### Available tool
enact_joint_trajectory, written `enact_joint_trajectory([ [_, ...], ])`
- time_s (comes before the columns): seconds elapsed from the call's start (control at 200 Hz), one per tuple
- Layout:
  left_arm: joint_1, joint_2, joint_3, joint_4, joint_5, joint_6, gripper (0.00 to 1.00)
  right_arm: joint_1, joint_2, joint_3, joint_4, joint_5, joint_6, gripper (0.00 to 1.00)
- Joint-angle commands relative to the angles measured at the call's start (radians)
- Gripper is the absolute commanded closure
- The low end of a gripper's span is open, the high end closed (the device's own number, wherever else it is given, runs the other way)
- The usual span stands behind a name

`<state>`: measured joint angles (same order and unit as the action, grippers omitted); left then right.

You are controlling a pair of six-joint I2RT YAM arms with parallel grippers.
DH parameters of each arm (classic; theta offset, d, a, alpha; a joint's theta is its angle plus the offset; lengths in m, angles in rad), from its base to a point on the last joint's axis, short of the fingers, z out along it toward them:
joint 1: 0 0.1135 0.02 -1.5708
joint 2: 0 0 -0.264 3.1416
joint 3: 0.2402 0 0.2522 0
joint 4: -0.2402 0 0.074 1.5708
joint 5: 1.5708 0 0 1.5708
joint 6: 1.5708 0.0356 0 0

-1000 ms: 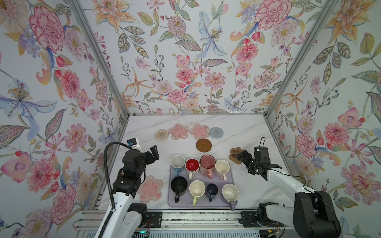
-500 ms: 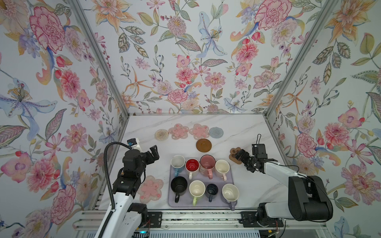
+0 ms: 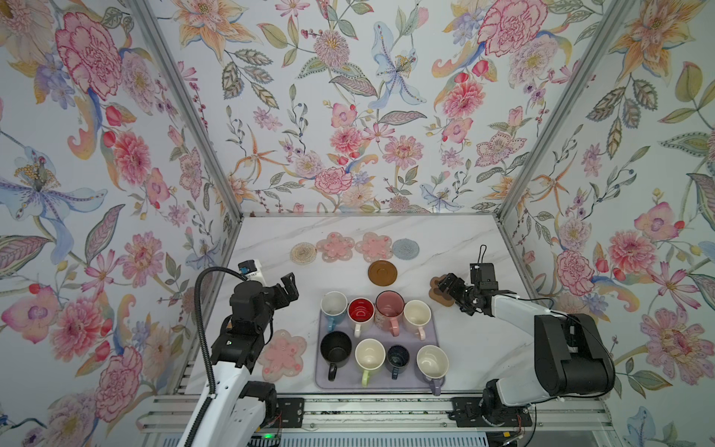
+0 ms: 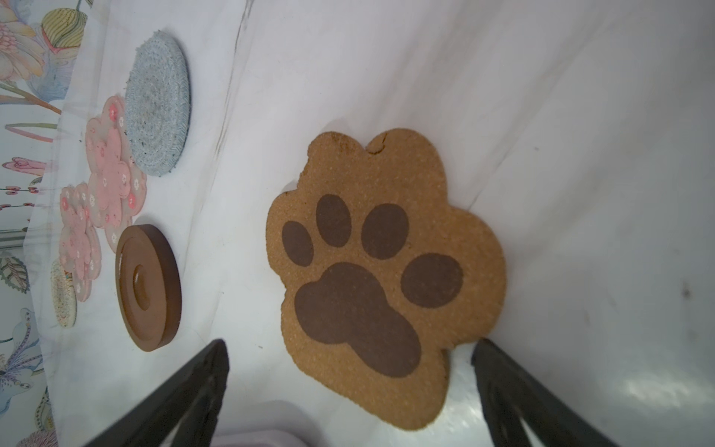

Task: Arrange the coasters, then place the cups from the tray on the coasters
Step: 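Slide the cork paw-print coaster farther from the robot with the right gripper, then push the paw-print coaster beside the brown wooden and blue woven coasters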

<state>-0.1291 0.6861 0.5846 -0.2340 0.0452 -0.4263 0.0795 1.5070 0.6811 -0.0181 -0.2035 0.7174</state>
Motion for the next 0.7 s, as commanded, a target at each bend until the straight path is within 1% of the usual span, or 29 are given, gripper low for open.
enact_joint_trajectory([
  [0.0, 0.007, -0.010, 0.009, -0.019, -0.016, 0.001, 0.01, 0.015, 0.038, 0.030, -0.013, -0.010, -0.021, 0.01],
  [0.44, 0.006, -0.008, 0.017, -0.028, -0.024, 0.006, 0.01, 0.073, 0.151, 0.135, -0.001, -0.024, -0.022, 0.01],
  [0.696, 0.006, -0.014, 0.018, -0.034, -0.031, 0.004, 0.01, 0.096, 0.211, 0.213, -0.025, -0.027, -0.049, 0.01],
])
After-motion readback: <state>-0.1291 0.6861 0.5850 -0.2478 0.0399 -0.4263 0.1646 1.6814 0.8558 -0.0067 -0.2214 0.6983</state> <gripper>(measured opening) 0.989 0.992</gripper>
